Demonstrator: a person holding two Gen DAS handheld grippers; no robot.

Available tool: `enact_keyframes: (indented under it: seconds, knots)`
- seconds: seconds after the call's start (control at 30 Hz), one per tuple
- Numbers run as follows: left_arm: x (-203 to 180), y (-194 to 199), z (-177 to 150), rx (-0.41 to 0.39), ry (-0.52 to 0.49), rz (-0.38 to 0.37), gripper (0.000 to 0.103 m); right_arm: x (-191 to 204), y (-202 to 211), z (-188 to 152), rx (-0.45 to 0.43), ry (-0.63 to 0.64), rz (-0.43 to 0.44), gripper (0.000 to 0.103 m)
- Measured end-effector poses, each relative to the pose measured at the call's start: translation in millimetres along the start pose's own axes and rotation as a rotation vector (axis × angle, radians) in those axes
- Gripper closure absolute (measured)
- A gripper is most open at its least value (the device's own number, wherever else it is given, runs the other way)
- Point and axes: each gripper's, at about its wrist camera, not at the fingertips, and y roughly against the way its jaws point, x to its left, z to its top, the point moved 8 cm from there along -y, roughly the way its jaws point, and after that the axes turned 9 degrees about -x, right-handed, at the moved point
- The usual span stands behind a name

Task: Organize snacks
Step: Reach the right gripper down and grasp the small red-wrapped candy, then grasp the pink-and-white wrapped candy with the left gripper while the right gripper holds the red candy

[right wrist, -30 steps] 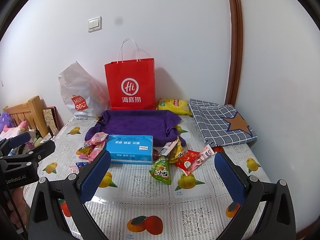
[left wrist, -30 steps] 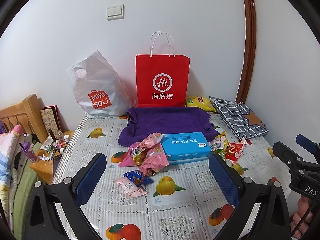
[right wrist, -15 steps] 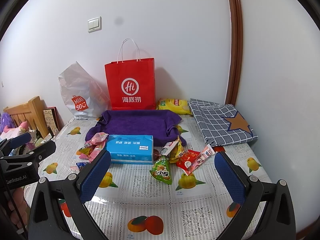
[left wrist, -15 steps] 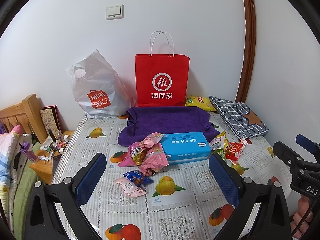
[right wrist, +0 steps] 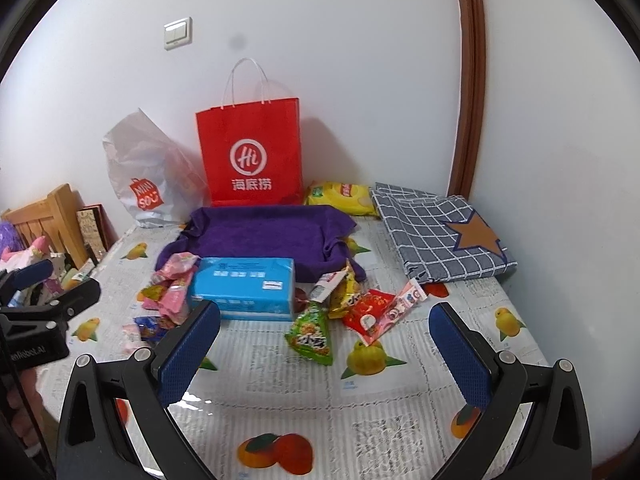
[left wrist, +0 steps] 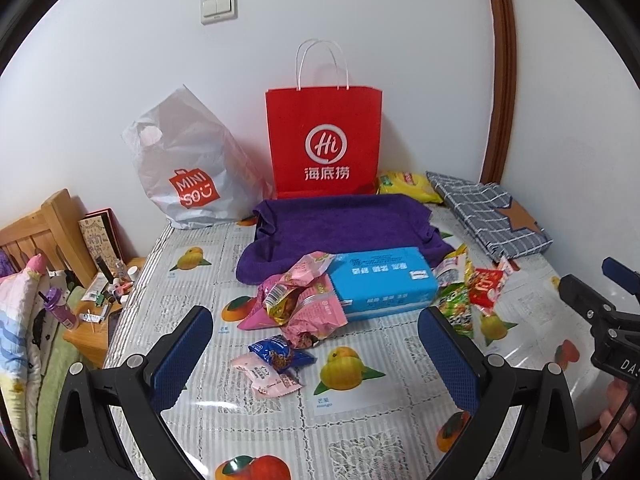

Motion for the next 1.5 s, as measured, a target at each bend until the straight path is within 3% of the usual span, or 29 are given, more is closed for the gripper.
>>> enact_keyframes:
  seconds: [0.17,0.33,0.53,0.6,0.77,1.13,1.23,1.37,1.5]
  knots:
    - [10,-27,-13,0.044,0.003,0.075,0.0,-19,-32,-22,0.061,-0.018,-0.03,0.002]
    - [13,-56,-28,0.103,0.005,0.023,0.0,-36,-66,-50,0.145,-0.053,-0.039,0.011]
    - [19,-83,-41,0.111,0.023,0.016,0.001,-57,-106,-74,0.212,-0.075,-0.073,0.027]
    - [20,-91,-42,0.109,0.035,0.006,0.001,-64,-118,-79,0.231,-0.095,-0.08,0.038]
    - [20,-108,-39,0.12,0.023,0.007,0.001,-72,-145,-82,0.26,-0.145,-0.043,0.038]
    - [24,-128,-31,0.126,0.054,-0.028,0.002,-63,-204,-91,0.326,-0.109,-0.031,0.041]
    - [28,-133,-34,0.139,0.05,-0.017,0.002,-58,-209,-94,0.325,-0.071,-0.043,0.051]
    - [33,-136,-39,0.152,0.051,-0.008,0.002,-51,-200,-91,0.3,-0.021,-0.027,0.082]
    - [41,-135,-41,0.163,0.075,-0.004,0.002,-51,-186,-87,0.286,-0.065,0.021,0.082]
